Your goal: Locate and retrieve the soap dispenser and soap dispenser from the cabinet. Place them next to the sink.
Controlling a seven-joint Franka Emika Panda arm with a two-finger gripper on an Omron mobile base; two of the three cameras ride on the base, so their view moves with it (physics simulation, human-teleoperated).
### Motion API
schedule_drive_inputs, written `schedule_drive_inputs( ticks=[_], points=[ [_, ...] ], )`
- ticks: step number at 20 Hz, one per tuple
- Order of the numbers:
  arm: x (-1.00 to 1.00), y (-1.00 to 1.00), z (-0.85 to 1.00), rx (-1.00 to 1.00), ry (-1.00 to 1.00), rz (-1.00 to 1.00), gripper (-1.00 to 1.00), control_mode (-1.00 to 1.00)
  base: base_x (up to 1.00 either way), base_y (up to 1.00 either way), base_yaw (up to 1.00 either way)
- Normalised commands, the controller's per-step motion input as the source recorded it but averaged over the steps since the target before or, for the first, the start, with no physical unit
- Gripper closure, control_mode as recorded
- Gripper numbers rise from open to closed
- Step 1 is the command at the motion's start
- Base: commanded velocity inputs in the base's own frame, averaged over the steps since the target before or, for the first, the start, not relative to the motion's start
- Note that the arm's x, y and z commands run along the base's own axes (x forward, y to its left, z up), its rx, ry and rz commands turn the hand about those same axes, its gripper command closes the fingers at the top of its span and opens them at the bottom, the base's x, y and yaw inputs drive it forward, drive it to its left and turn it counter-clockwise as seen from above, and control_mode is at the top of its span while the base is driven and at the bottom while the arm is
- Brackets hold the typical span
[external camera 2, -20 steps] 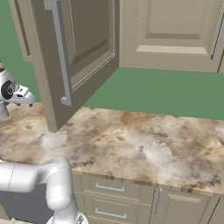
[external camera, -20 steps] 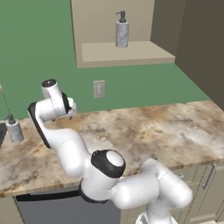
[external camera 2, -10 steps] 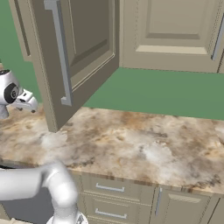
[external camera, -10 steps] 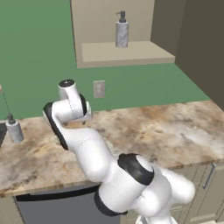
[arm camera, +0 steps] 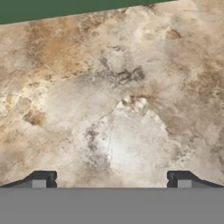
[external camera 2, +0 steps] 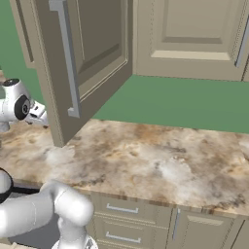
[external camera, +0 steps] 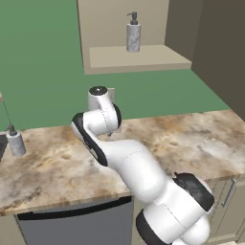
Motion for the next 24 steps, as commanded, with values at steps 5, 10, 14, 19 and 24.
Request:
schedule_drive_inputs(
  ticks=[5,10,14,19,24],
  points=[
    [-0.01,-0.61,0.46,-0.03,-0.11,-0.09,-1.0,-1.0,0.0,0.0,0.0],
    [-0.06,-0.59,0.55,-0.02,-0.16,-0.06,-1.0,-1.0,0.0,0.0,0.0],
    [-0.09,-0.49,0.58,0.0,-0.2,0.0,-1.0,-1.0,0.0,0.0,0.0],
    [-0.4,-0.41,0.52,0.0,-0.19,-0.02,-1.0,-1.0,0.0,0.0,0.0],
    [-0.47,-0.32,0.49,0.0,-0.28,0.0,-1.0,-1.0,0.0,0.0,0.0]
  ],
)
